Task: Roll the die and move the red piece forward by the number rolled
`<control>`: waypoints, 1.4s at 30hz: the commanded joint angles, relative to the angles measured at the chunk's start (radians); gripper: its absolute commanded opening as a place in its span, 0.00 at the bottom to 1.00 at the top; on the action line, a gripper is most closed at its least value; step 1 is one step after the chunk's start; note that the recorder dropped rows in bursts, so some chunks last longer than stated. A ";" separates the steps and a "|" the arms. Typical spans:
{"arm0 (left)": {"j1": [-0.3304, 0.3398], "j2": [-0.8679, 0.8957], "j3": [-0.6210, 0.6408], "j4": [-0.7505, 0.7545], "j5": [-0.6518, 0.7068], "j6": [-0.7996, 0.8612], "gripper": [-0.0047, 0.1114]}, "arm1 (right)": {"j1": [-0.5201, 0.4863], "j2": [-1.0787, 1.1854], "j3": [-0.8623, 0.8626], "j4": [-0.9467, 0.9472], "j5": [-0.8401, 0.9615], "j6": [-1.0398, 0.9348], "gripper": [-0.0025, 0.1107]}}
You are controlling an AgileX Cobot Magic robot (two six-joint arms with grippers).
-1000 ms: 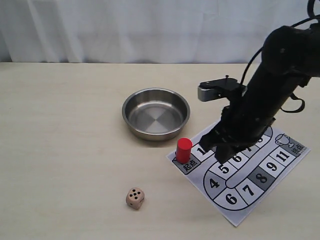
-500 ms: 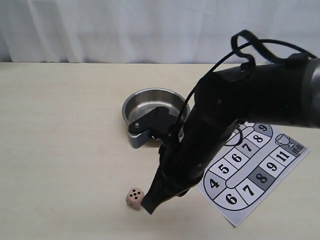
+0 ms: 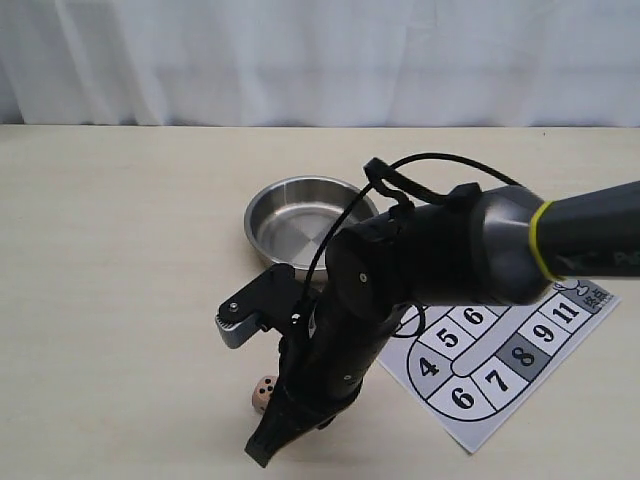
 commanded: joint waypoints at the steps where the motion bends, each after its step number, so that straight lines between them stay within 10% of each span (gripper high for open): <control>1: 0.000 -0.001 0.002 -0.001 -0.012 -0.006 0.04 | 0.002 0.035 0.003 -0.005 -0.041 0.000 0.06; 42: 0.000 -0.001 0.002 -0.001 -0.012 -0.006 0.04 | 0.002 0.062 0.003 -0.005 -0.066 -0.001 0.06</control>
